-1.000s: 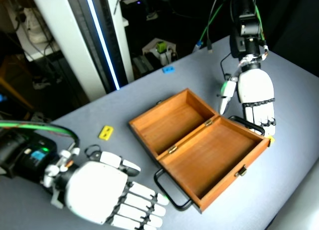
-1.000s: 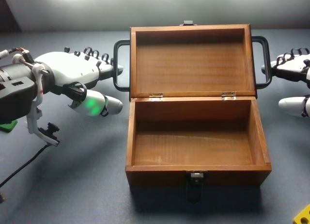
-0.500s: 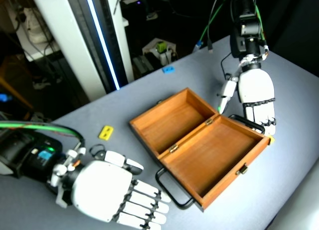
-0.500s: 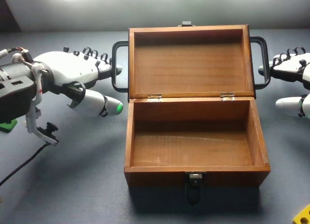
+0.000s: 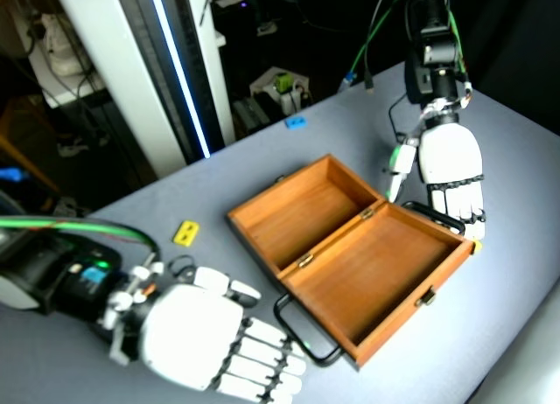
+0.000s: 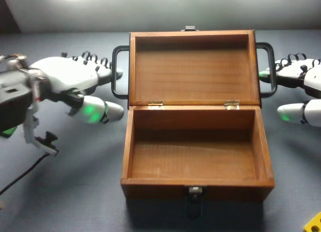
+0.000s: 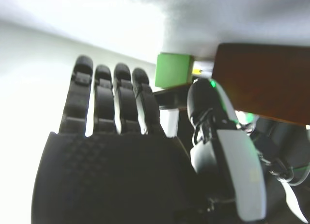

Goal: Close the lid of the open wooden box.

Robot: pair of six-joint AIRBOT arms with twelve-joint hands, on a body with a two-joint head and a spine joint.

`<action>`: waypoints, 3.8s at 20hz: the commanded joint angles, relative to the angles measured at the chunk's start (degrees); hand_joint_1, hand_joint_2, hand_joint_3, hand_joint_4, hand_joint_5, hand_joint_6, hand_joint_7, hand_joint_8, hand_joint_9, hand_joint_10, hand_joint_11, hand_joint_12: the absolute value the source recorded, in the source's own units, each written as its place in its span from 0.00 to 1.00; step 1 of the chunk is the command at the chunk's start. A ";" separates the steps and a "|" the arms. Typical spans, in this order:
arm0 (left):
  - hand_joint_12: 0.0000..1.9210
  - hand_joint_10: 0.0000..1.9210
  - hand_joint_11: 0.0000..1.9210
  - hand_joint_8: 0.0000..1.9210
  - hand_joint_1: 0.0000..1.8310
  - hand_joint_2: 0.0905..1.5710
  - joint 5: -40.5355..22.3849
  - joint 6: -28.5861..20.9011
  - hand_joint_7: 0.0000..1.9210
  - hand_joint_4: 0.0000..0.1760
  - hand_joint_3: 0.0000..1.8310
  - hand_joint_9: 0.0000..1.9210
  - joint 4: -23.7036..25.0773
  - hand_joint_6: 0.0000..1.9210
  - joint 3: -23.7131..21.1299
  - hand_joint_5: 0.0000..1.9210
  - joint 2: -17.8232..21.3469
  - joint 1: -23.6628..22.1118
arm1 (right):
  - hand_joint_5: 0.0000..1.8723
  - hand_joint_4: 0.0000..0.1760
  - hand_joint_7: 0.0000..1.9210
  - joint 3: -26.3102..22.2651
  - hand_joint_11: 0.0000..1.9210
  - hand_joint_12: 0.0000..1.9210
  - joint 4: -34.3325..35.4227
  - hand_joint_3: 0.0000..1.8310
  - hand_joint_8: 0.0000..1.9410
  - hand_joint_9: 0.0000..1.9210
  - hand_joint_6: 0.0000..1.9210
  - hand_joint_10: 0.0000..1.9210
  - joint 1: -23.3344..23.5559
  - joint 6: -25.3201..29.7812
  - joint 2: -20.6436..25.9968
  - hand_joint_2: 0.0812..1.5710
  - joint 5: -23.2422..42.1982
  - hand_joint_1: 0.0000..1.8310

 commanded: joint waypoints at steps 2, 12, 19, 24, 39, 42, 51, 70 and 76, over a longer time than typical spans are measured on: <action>0.00 0.00 0.01 0.00 0.00 0.73 -9.53 -0.11 0.02 0.00 0.00 0.02 -0.77 0.00 -0.19 0.01 -0.26 -0.43 | 0.06 0.00 0.06 -0.21 0.07 0.01 1.10 0.00 0.00 0.01 0.00 0.00 0.95 0.62 0.34 0.90 9.73 0.12; 0.01 0.00 0.02 0.00 0.00 0.74 -17.63 -0.11 0.01 0.00 0.00 0.02 -3.67 0.00 -4.73 0.00 3.40 2.31 | 0.06 0.00 0.06 -2.37 0.05 0.00 1.04 0.00 0.00 0.01 0.00 0.00 0.95 1.13 2.60 0.89 12.94 0.08; 0.01 0.01 0.01 0.00 0.00 0.74 -21.86 -0.11 0.00 0.00 0.00 0.02 -3.06 0.00 -8.03 0.00 5.82 3.44 | 0.06 0.00 0.07 -5.24 0.05 0.00 1.14 0.00 0.00 0.03 0.00 0.00 0.95 1.72 3.86 0.86 17.60 0.07; 0.01 0.00 0.01 0.00 0.00 0.80 -27.29 -0.14 0.01 0.00 0.02 0.01 -3.53 0.00 -11.57 0.01 8.53 5.68 | 0.05 0.00 0.05 -8.17 0.03 0.00 1.13 0.00 0.00 0.01 0.00 0.00 0.45 1.72 5.72 0.86 21.80 0.06; 0.17 0.00 0.00 0.00 0.00 0.82 -44.84 -1.63 0.06 0.00 0.00 0.06 -7.27 0.00 -21.36 0.07 15.78 16.19 | 0.06 0.01 0.05 -16.93 0.04 0.01 0.26 0.00 0.00 0.01 0.00 0.00 -7.01 2.09 11.89 0.83 34.35 0.13; 0.20 0.00 0.00 0.00 0.00 0.83 -46.48 -2.00 0.07 0.00 0.00 0.07 -7.30 0.00 -22.64 0.07 16.58 17.83 | 0.05 0.00 0.05 -17.98 0.04 0.01 -2.24 0.00 0.00 0.01 0.00 0.00 -7.77 3.76 12.19 0.82 35.03 0.15; 0.16 0.00 0.00 0.00 0.00 0.82 -52.79 -3.45 0.06 0.00 0.00 0.06 -9.95 0.00 -25.66 0.07 17.69 24.97 | 0.05 0.00 0.05 -18.37 0.04 0.01 -4.34 0.00 0.00 0.01 0.00 0.00 -8.78 5.63 11.72 0.82 35.03 0.14; 0.15 0.00 0.00 0.00 0.00 0.85 -55.22 -4.28 0.05 0.00 0.00 0.05 -11.36 0.00 -26.85 0.06 18.09 28.71 | 0.00 0.92 0.00 -22.59 0.01 0.00 -4.81 0.00 0.00 0.00 0.00 0.00 -12.78 6.76 15.34 0.68 39.20 0.28; 0.15 0.00 0.00 0.00 0.00 0.86 -55.38 -4.58 0.04 0.00 0.00 0.04 -11.46 0.00 -27.20 0.06 18.13 29.53 | 0.00 0.99 0.00 -22.81 0.02 0.01 -3.95 0.00 0.00 0.00 0.00 0.00 -14.00 6.82 15.32 0.68 39.28 0.27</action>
